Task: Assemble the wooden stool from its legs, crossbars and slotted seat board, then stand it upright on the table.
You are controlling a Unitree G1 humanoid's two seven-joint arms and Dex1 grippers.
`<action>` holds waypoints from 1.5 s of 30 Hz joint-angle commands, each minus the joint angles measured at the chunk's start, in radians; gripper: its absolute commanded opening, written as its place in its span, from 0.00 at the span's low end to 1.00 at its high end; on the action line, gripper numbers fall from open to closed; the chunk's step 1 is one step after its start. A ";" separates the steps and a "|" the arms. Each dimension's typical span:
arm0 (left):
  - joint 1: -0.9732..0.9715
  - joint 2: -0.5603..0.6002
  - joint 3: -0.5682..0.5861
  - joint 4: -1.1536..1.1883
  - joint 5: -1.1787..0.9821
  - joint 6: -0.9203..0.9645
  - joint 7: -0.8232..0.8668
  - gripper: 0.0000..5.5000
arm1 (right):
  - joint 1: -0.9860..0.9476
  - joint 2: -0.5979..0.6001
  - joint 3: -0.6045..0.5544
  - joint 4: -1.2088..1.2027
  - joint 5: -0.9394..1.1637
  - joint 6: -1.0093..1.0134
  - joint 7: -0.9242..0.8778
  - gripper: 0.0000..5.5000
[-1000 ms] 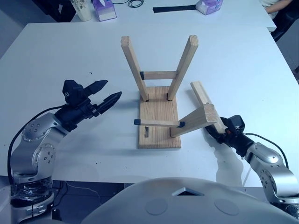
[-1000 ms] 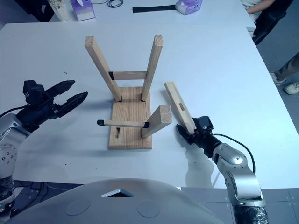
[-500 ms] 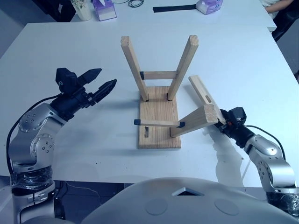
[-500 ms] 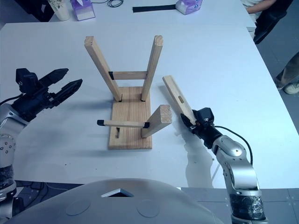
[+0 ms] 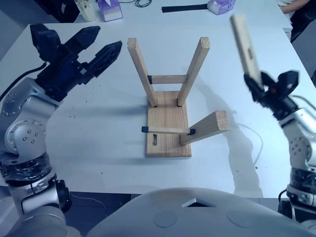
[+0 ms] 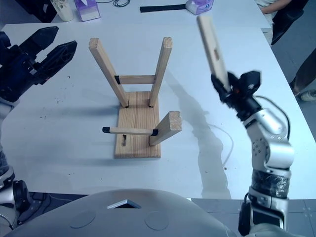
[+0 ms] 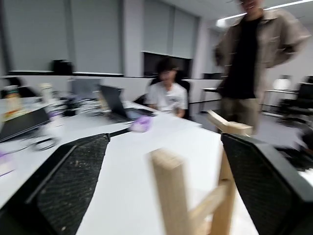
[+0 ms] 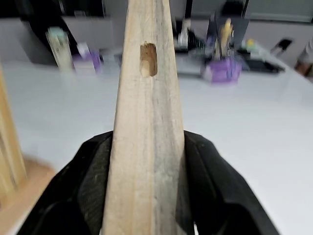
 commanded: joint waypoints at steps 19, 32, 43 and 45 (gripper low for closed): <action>-0.325 -0.126 -0.304 0.076 -0.158 0.136 -0.244 0.75 | -0.382 -0.245 0.233 -0.076 0.392 0.317 0.543 0.37; -0.324 -0.122 -0.327 0.073 -0.116 0.132 -0.270 0.68 | -0.380 -0.257 0.254 -0.088 0.388 0.331 0.572 0.37; -0.326 -0.105 -0.348 0.079 -0.081 0.134 -0.317 0.37 | -0.359 -0.275 0.276 -0.106 0.353 0.323 0.586 0.37; -0.322 -0.095 -0.347 0.087 -0.062 0.126 -0.326 0.37 | -0.365 -0.284 0.277 -0.096 0.337 0.315 0.592 0.37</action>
